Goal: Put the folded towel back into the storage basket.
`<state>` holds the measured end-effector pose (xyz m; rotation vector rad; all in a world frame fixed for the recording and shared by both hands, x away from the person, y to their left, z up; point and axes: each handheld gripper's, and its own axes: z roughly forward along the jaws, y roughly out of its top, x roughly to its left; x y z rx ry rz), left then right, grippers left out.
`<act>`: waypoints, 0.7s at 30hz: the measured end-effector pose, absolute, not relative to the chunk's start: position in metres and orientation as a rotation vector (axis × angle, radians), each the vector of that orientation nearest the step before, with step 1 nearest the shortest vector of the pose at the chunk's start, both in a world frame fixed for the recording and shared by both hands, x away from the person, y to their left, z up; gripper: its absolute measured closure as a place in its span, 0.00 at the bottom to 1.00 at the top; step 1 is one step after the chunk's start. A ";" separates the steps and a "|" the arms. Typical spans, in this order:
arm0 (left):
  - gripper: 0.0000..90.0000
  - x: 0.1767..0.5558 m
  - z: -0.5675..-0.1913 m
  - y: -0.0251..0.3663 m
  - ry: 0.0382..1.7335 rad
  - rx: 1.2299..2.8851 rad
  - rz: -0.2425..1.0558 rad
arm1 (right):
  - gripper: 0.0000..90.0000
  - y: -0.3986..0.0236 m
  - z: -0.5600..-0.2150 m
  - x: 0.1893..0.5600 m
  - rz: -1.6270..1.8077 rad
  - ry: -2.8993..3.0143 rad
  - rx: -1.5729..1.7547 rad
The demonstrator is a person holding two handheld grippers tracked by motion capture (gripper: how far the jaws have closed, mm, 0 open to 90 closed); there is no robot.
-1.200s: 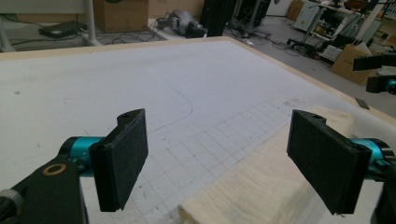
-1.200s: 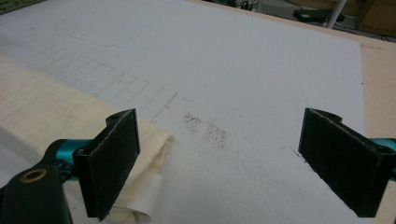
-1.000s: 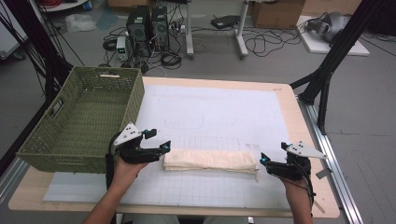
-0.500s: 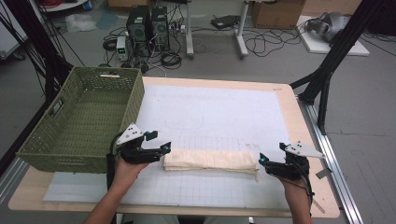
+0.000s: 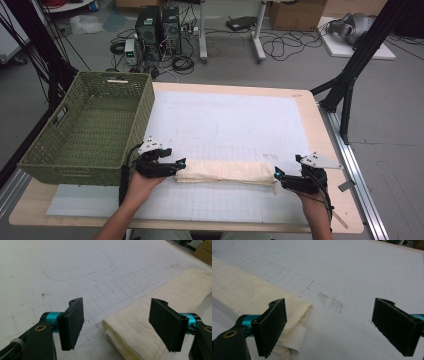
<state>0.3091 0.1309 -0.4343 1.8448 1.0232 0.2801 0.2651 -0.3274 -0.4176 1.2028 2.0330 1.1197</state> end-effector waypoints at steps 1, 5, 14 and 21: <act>0.33 0.309 -0.437 0.129 1.033 1.861 0.278 | 0.13 -0.327 -0.418 0.265 1.118 2.035 1.205; 0.34 0.308 -0.443 0.124 1.053 1.916 0.271 | 0.13 -0.326 -0.419 0.265 1.114 2.041 1.205; 0.36 0.299 -0.448 0.117 1.063 1.982 0.267 | 0.13 -0.324 -0.421 0.266 1.108 2.058 1.204; 0.40 0.289 -0.449 0.108 1.017 2.042 0.371 | 0.13 -0.322 -0.422 0.266 1.103 2.072 1.204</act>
